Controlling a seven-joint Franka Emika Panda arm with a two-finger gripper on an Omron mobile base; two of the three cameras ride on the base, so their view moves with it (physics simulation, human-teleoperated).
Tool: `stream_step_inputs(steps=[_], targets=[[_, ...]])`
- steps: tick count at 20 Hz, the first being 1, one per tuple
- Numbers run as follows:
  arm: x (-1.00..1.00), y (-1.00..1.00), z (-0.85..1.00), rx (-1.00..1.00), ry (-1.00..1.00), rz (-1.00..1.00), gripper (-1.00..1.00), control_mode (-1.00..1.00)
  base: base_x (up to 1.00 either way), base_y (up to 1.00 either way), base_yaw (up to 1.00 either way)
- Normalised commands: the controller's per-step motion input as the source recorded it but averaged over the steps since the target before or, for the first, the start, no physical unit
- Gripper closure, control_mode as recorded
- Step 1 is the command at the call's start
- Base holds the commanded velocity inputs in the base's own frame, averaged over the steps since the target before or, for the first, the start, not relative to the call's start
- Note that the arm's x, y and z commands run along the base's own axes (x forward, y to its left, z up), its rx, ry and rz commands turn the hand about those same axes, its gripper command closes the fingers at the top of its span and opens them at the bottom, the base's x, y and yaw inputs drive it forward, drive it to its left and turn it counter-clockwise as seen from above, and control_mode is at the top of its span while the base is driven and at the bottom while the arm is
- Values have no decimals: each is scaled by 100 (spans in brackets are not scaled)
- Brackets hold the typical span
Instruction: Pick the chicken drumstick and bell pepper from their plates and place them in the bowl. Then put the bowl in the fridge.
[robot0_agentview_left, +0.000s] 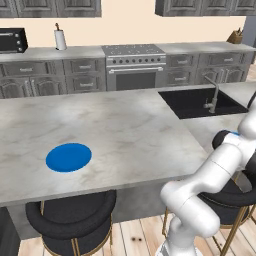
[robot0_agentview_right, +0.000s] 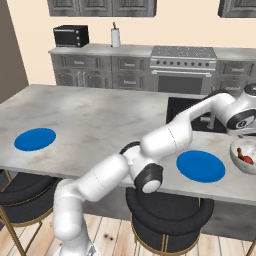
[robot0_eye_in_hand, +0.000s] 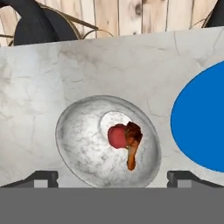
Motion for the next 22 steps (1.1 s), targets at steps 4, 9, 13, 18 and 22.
stream_step_inputs(steps=[4,9,13,18,22], targets=[[-54,56,1,-10,3,-5,-100,-100,0,0,0],[-54,64,-11,-12,6,-9,-100,-100,0,0,0],[-61,65,-43,-10,0,-10,-100,-100,0,0,0],[-58,72,-65,-9,4,-10,-100,-100,0,0,0],[-57,78,-70,-7,1,-5,-100,-100,0,0,0]])
